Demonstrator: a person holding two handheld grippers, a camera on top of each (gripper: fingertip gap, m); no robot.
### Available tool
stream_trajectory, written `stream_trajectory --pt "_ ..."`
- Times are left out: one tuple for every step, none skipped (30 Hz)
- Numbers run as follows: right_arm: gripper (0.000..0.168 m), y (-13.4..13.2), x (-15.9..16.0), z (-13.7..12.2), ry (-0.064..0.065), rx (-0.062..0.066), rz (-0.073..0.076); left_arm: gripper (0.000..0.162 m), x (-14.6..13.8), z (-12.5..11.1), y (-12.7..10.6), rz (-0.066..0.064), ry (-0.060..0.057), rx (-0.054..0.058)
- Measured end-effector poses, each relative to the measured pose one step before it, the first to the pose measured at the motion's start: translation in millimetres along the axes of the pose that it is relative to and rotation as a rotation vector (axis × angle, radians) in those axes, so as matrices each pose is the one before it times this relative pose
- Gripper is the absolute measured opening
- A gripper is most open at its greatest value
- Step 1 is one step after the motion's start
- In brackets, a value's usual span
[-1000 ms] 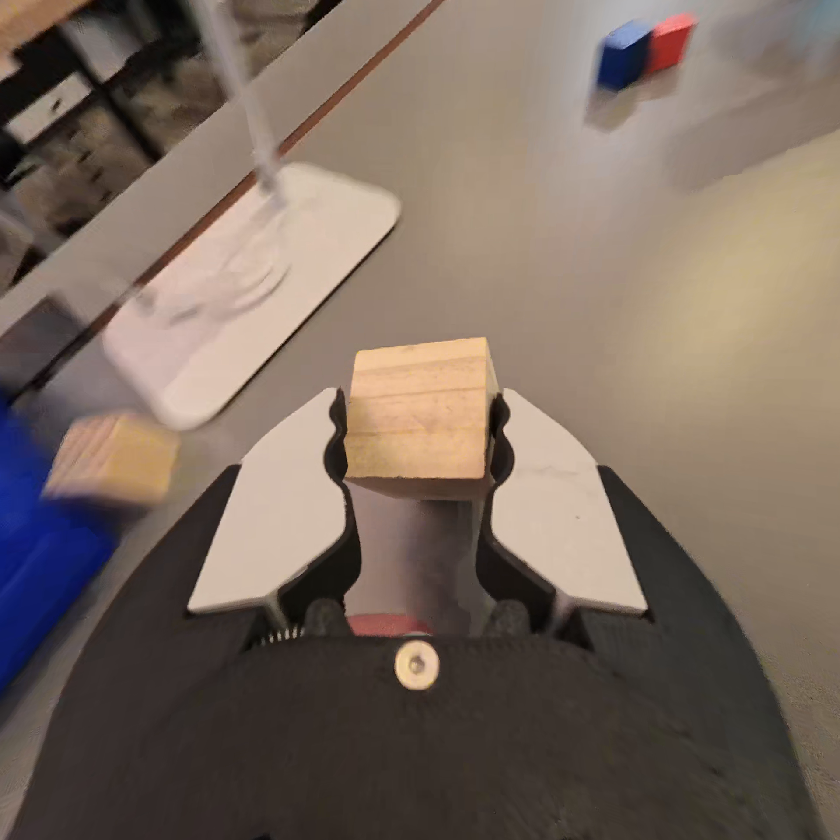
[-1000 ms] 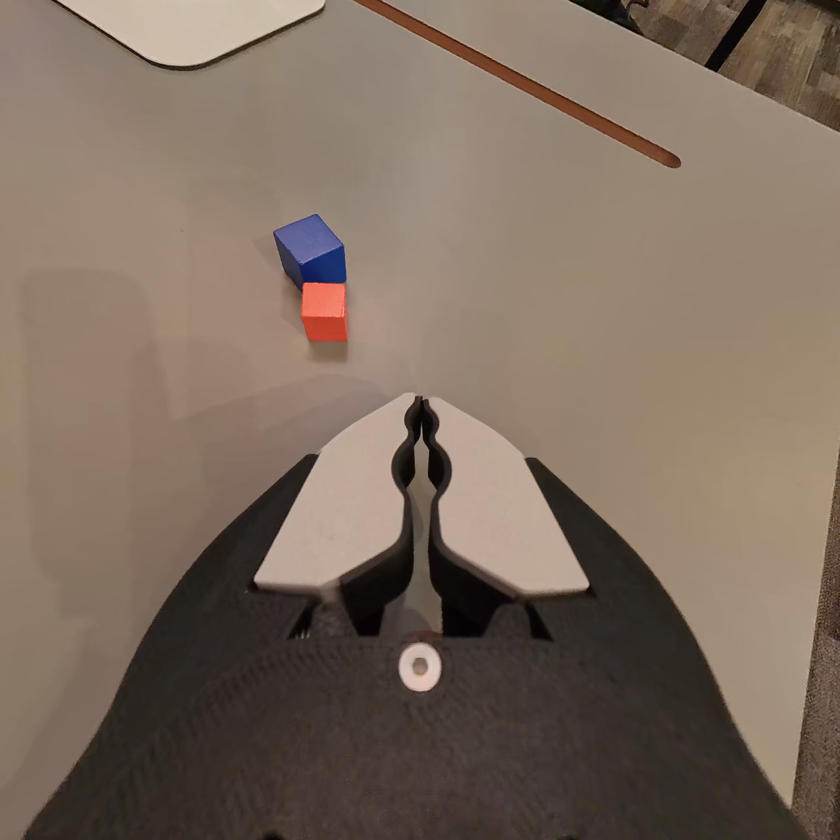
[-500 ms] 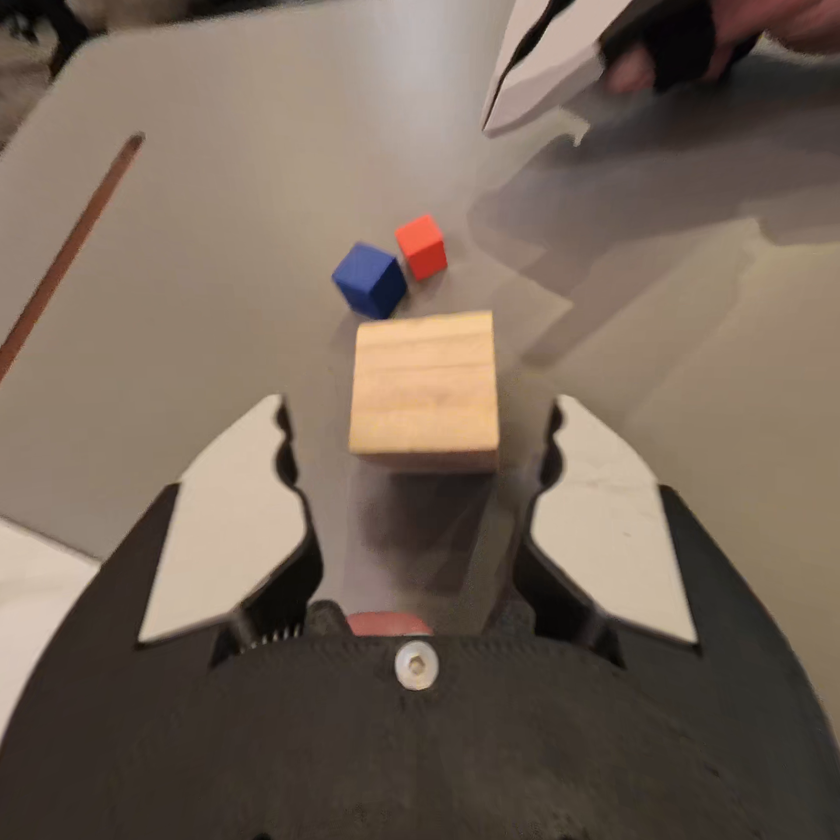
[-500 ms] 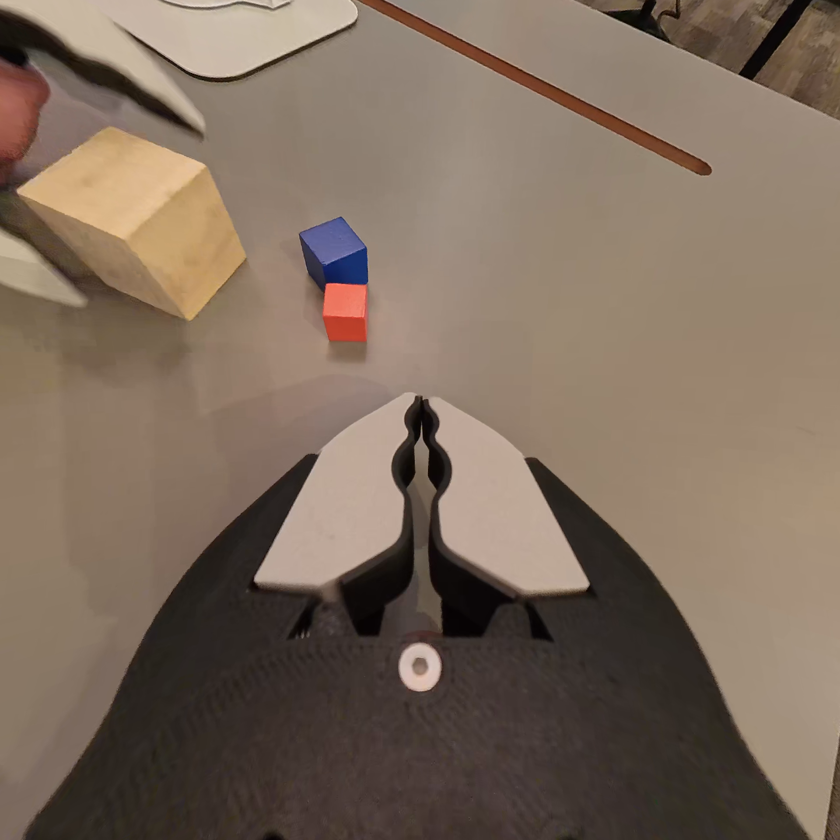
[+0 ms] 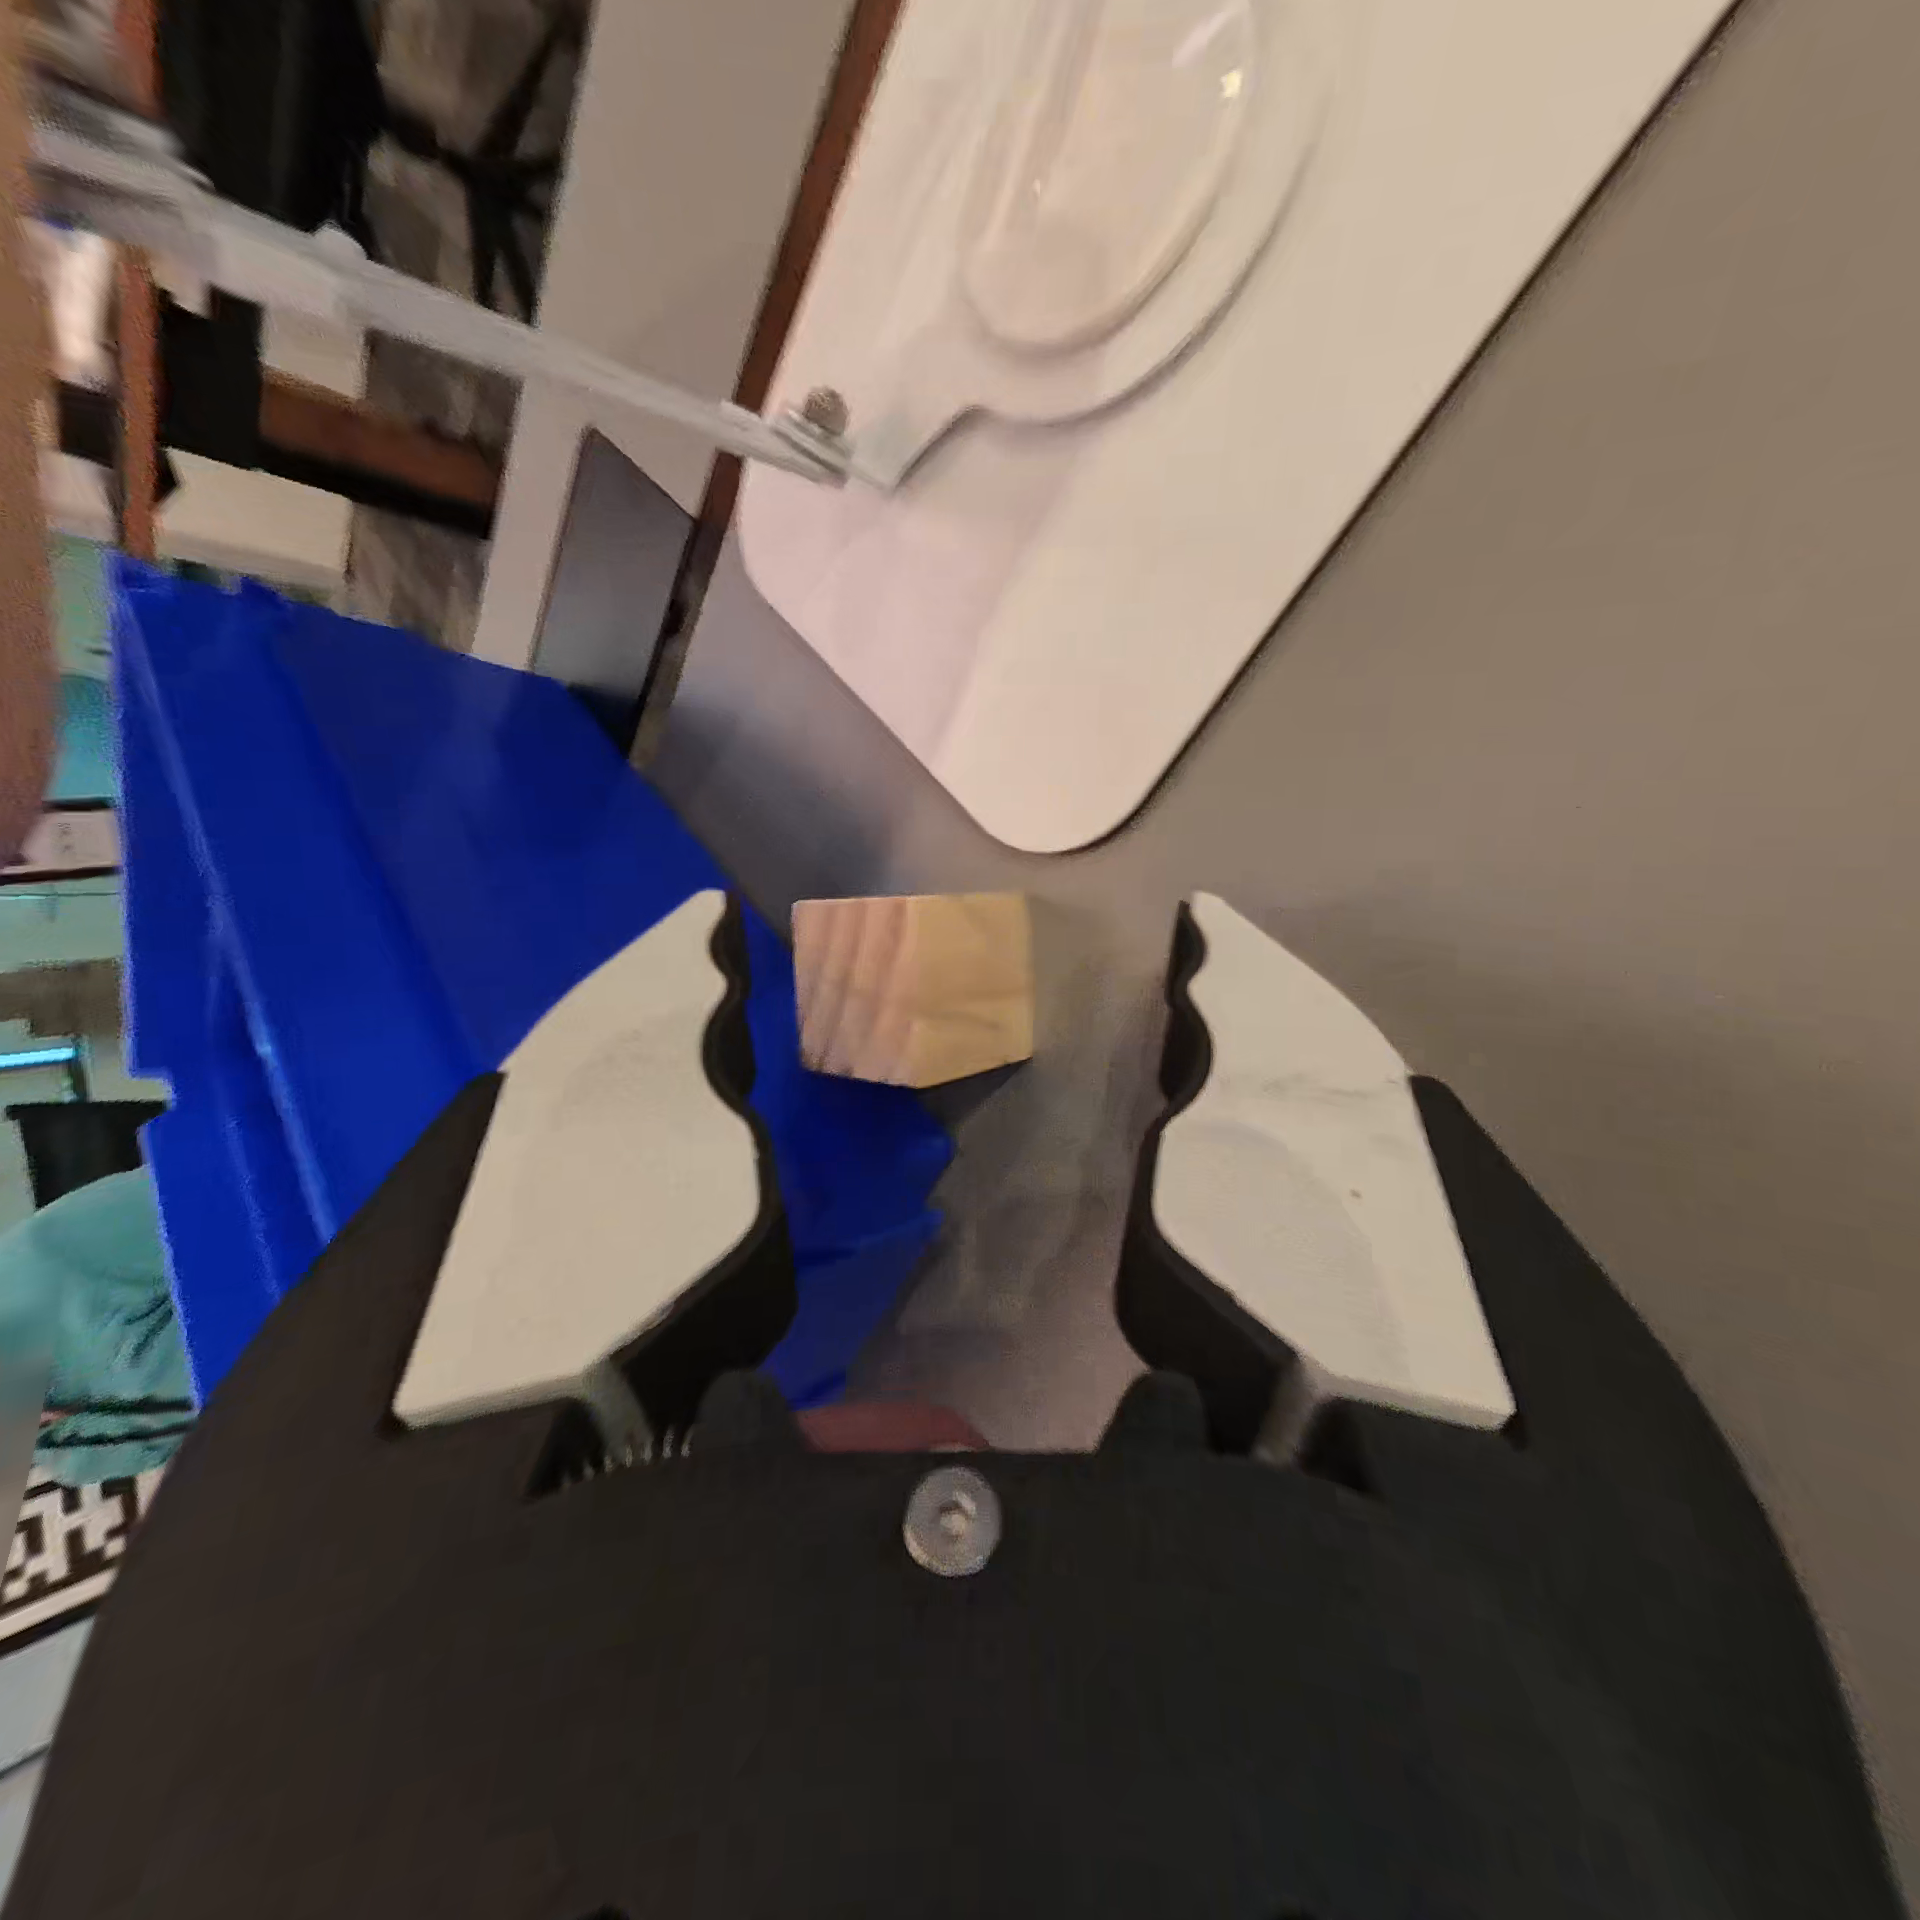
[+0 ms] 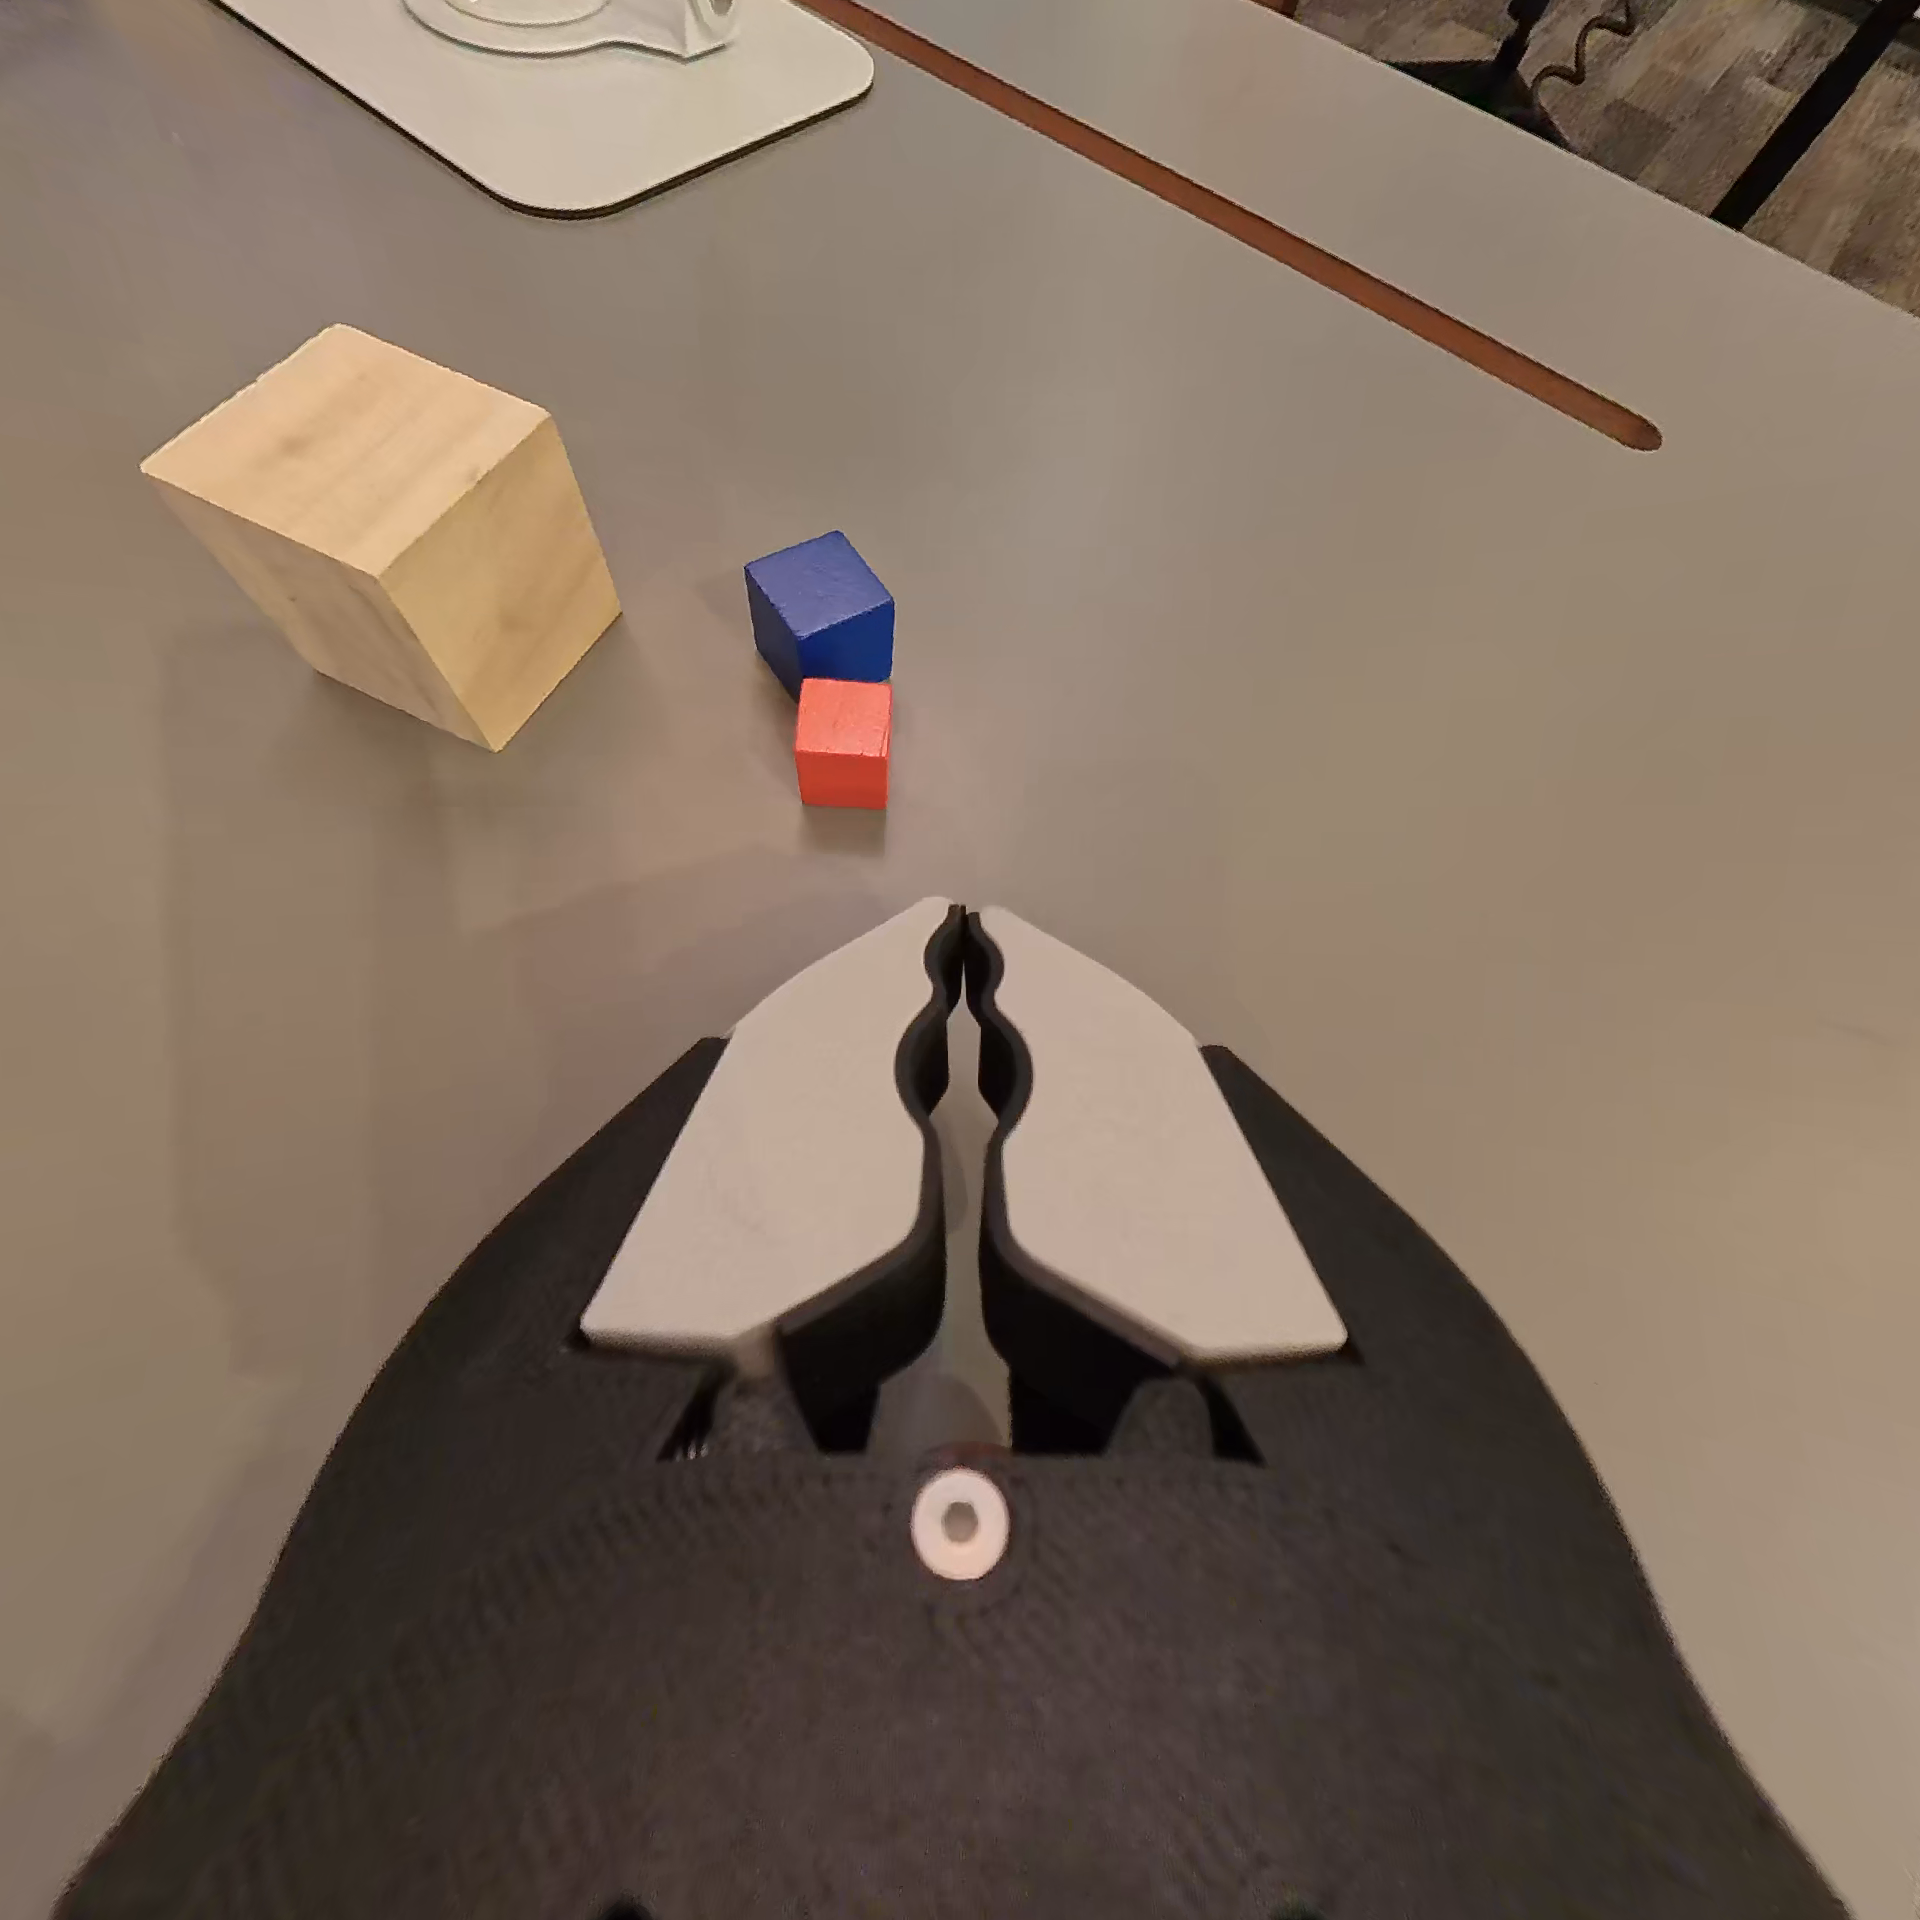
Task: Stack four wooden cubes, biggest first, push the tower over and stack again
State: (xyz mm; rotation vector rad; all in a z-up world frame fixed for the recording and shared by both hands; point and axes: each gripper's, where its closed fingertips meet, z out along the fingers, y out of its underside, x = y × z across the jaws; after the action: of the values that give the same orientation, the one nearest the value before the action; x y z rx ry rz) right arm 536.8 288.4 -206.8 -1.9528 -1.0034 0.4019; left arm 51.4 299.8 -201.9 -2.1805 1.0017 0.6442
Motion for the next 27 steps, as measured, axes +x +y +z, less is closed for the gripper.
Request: stream_trajectory --pt "0.000 0.28 -0.08 -0.17 0.0001 -0.0007 -0.0001 0.075 0.95 3.79 0.72 0.0047 0.0182 -0.0221" --pt "0.000 0.36 0.11 -0.06 0.0002 -0.0007 0.0003 0.073 -0.95 3.19 -0.29 0.0042 0.0020 -0.0227" --pt "0.000 0.20 0.33 -0.24 -0.0004 0.0001 0.0002 0.072 -0.72 3.51 1.52 0.0176 -0.0011 -0.0357" --pt "0.000 -0.08 0.22 -0.33 -0.0008 0.0012 0.0001 0.075 -0.32 3.48 2.35 0.0247 0.0001 -0.0368" --pt "0.000 -0.17 0.16 -0.46 -0.0011 0.0019 0.0004 0.075 -1.33 3.04 1.30 0.0097 -0.0005 -0.0257" --pt "0.000 -0.23 -0.02 -0.43 -0.0013 0.0022 0.0006 0.075 -1.71 2.36 0.06 -0.0058 0.0057 -0.0062" --pt "0.000 -0.33 -0.23 -0.48 -0.0022 0.0022 0.0000 0.075 0.33 1.75 0.46 -0.0222 0.0251 -0.0008" --pt "0.000 -0.30 -0.47 -0.33 -0.0033 0.0018 -0.0005 0.071 1.96 0.79 0.59 -0.0275 0.0332 -0.0040" --pt "0.000 -0.53 -0.59 -0.20 -0.0031 0.0018 -0.0010 0.070 1.15 0.92 1.77 -0.0127 0.0177 -0.0151" --pt "0.000 -0.57 -0.45 -0.14 -0.0019 0.0017 -0.0016 0.069 0.50 1.32 3.25 -0.0068 0.0059 -0.0241" --pt "0.000 -0.57 -0.55 -0.14 -0.0017 0.0016 -0.0019 0.064 1.55 1.89 3.97 -0.0237 0.0150 -0.0281" --pt "0.000 -0.52 -0.49 -0.20 -0.0016 0.0016 -0.0017 0.065 -0.57 0.50 -0.13 -0.0174 0.0062 0.0009" --pt "0.000 -0.57 -0.38 -0.35 -0.0005 0.0019 -0.0012 0.065 -0.15 0.23 0.01 -0.0113 0.0045 0.0016" --pt "0.000 -0.40 -0.12 -0.41 0.0000 0.0021 -0.0005 0.066 0.67 -0.21 -0.03 -0.0103 0.0073 0.0026" --pt "0.000 -0.34 0.12 -0.44 0.0003 0.0019 0.0007 0.068 0.83 -0.27 -0.13 -0.0121 0.0087 0.0050" --pt "0.000 -0.18 0.41 -0.42 0.0010 0.0017 0.0016 0.069 0.84 -0.28 0.00 -0.0114 0.0085 0.0086" --pt "0.000 -0.06 0.25 -0.35 0.0005 0.0010 0.0020 0.069 0.71 -0.58 0.54 -0.0071 0.0075 0.0031" --pt "0.000 0.07 0.15 -0.11 -0.0002 0.0003 0.0013 0.069 0.68 -1.17 1.48 0.0009 0.0013 -0.0033" --pt "0.000 -0.13 -0.01 -0.03 -0.0001 0.0003 0.0000 0.066 0.91 -2.14 1.24 0.0065 -0.0001 -0.0014" --pt "0.000 -0.04 -0.16 0.02 -0.0003 0.0002 -0.0004 0.063 2.22 -3.03 0.34 -0.0032 0.0084 0.0105" --pt "0.000 0.00 -0.08 0.08 -0.0008 -0.0006 -0.0001 0.060 3.15 -3.40 0.87 -0.0059 0.0120 0.0137" --pt "0.000 0.05 -0.12 0.19 -0.0007 -0.0007 -0.0003 0.058 3.26 -3.72 1.45 -0.0048 0.0117 0.0146" --pt "0.000 0.05 -0.15 0.14 -0.0004 -0.0005 -0.0005 0.056 5.02 -4.67 1.32 -0.0047 0.0184 0.0172" --pt "0.000 0.17 -0.15 0.26 -0.0011 -0.0012 0.0002 0.053 6.60 -5.35 0.64 -0.0024 0.0209 0.0217" --pt "0.000 0.33 -0.17 0.27 -0.0011 -0.0018 0.0004 0.051 8.09 -5.97 0.11 -0.0009 0.0216 0.0258" --pt "0.000 0.07 -0.06 0.21 0.0002 -0.0012 -0.0004 0.047 8.20 -6.04 0.76 0.0005 0.0178 0.0201" --pt "0.000 0.08 -0.01 0.14 -0.0002 -0.0005 -0.0001 0.046 8.15 -5.11 1.22 0.0096 0.0121 0.0145"
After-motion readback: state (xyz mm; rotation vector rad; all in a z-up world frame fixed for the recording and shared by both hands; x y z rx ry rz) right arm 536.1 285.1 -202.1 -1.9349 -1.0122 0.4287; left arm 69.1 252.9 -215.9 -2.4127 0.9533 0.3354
